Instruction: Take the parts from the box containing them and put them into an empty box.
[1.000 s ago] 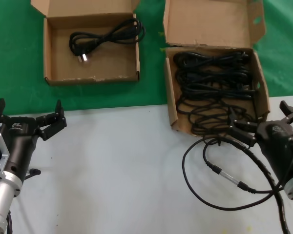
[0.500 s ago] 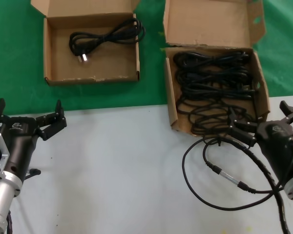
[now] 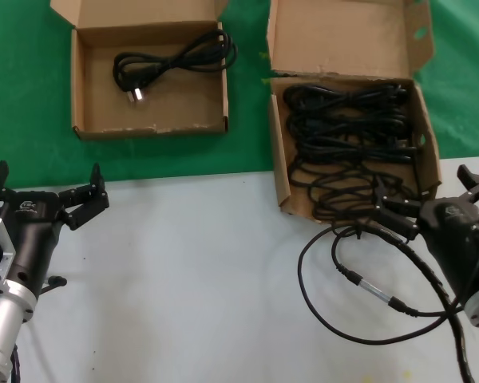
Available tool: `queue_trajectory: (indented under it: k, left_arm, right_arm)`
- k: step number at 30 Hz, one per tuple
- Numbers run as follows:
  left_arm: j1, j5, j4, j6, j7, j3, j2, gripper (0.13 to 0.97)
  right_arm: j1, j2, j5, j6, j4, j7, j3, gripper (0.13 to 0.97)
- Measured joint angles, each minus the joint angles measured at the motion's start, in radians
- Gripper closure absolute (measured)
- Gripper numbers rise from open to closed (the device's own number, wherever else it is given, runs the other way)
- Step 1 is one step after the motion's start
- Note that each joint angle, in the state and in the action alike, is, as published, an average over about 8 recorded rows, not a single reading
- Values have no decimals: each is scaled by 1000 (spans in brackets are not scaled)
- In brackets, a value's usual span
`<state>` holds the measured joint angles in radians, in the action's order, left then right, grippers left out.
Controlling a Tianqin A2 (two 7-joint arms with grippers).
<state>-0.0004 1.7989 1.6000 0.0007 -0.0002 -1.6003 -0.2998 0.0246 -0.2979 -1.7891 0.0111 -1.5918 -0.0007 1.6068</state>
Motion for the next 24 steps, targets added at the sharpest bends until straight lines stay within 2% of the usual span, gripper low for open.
queue_trajectory:
  k: [24]
  left_arm:
    - [0, 0, 0, 0, 0, 0, 0, 132]
  right_arm:
    - [0, 0, 0, 0, 0, 0, 0, 129]
